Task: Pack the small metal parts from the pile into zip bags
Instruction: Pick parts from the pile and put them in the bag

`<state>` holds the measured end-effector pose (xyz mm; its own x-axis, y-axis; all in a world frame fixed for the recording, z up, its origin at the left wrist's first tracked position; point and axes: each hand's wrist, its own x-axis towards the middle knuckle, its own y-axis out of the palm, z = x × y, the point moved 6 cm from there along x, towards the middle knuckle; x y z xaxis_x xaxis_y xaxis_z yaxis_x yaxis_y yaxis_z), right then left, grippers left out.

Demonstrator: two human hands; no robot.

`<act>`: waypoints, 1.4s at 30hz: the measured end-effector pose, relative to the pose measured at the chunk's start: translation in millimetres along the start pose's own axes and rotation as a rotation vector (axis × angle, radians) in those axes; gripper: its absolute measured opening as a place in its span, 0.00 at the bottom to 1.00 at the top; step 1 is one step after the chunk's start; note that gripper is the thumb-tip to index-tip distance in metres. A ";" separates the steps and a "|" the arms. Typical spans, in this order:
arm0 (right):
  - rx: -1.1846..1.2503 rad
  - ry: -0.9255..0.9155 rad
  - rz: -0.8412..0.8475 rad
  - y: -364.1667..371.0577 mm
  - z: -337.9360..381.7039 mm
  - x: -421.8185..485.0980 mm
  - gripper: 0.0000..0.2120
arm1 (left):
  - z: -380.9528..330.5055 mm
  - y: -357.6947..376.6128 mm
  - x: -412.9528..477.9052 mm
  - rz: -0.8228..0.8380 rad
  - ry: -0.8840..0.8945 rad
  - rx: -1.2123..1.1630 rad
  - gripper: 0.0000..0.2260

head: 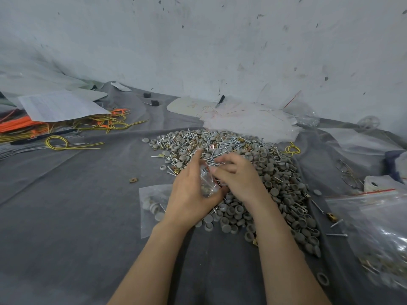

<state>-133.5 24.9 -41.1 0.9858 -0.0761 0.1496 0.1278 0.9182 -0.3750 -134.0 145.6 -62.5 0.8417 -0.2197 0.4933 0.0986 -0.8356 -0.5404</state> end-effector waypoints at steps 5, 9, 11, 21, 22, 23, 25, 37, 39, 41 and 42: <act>-0.243 -0.021 -0.265 -19.9 -3.8 1.0 0.03 | 0.7 -0.3 -0.1 -0.011 0.003 0.010 0.45; -0.678 0.221 -0.336 -37.7 -27.9 -0.3 0.10 | 1.2 0.4 0.0 -0.016 0.011 0.025 0.45; -0.811 0.304 -0.252 -31.6 -34.2 -0.2 0.15 | 1.1 0.2 -0.4 -0.018 0.015 0.024 0.45; -0.793 0.364 -0.256 -26.4 -36.7 2.1 0.15 | 1.2 0.5 -0.5 -0.018 0.020 0.019 0.45; -0.775 0.344 -0.269 -26.1 -35.7 2.6 0.13 | 1.3 0.5 -0.4 -0.017 0.020 0.018 0.45; -0.730 0.306 -0.300 -26.6 -33.6 3.2 0.12 | 1.4 0.5 -0.2 -0.016 0.020 0.019 0.45; -0.553 0.183 -0.396 -29.7 -26.4 2.9 0.08 | 1.0 0.7 0.0 -0.012 0.019 0.022 0.45; -0.006 0.018 -0.094 -9.9 -3.1 0.5 0.03 | 2.3 1.7 -0.3 -0.007 0.019 0.009 0.44; -0.020 -0.015 0.012 -0.7 1.1 -0.9 0.01 | 2.6 1.5 0.0 -0.006 0.020 0.009 0.44; -0.059 -0.032 -0.024 -1.3 1.1 -1.0 0.02 | 2.6 1.1 0.1 -0.010 0.019 0.010 0.44; -0.106 -0.031 -0.102 -6.2 -0.6 -0.3 0.02 | 2.5 0.9 0.1 -0.013 0.019 0.010 0.44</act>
<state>-134.5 18.9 -39.3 0.9634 -0.1536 0.2198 0.2400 0.8598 -0.4508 -132.5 146.1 -64.6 0.8302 -0.2180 0.5131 0.1152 -0.8334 -0.5405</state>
